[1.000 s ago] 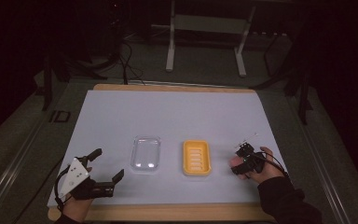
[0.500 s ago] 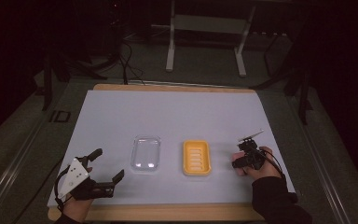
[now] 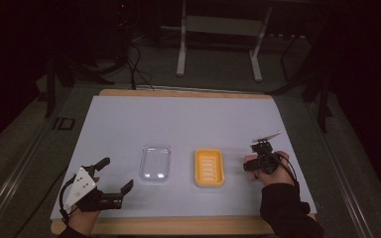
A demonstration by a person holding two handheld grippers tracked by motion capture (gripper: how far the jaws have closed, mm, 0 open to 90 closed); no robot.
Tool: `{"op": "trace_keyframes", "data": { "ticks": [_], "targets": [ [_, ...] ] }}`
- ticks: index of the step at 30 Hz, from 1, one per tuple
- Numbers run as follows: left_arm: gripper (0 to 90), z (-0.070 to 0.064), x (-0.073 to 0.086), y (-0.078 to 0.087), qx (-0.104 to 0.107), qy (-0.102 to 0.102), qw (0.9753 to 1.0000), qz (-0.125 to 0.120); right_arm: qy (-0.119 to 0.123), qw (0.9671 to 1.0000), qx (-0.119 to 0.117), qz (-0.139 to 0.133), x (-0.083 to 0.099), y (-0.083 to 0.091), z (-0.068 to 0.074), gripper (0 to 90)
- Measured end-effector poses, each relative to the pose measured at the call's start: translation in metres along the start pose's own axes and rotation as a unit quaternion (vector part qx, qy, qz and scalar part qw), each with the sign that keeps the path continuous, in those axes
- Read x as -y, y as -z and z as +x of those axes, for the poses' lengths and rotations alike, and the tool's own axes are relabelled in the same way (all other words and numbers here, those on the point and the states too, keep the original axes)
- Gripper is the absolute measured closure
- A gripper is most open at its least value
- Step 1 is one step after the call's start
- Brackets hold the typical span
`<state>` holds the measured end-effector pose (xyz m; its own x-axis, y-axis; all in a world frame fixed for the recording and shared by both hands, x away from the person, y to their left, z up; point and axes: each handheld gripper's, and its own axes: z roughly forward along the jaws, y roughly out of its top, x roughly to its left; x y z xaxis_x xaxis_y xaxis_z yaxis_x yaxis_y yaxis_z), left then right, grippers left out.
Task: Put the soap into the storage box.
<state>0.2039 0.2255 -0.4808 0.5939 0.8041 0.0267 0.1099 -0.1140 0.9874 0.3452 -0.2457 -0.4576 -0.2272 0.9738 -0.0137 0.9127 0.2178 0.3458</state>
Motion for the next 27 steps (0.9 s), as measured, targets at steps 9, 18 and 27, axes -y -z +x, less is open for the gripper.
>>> {"op": "trace_keyframes", "data": {
  "ticks": [9, 18, 27],
  "targets": [
    [0.7, 0.002, 0.000, 0.000, -0.006, 0.003, 1.0000, 0.000, -0.005, 0.9997, -0.002, -0.023, -0.010, 0.019, 0.011, 37.3],
    [0.7, 0.001, 0.000, -0.001, -0.005, 0.006, 1.0000, -0.003, 0.006, 0.9987, -0.001, -0.051, -0.025, 0.045, 0.033, 37.3],
    [0.7, 0.002, -0.001, 0.000, -0.006, 0.006, 1.0000, -0.004, 0.004, 0.9967, -0.004, -0.081, -0.030, 0.052, 0.052, 37.3]
  ]
}}
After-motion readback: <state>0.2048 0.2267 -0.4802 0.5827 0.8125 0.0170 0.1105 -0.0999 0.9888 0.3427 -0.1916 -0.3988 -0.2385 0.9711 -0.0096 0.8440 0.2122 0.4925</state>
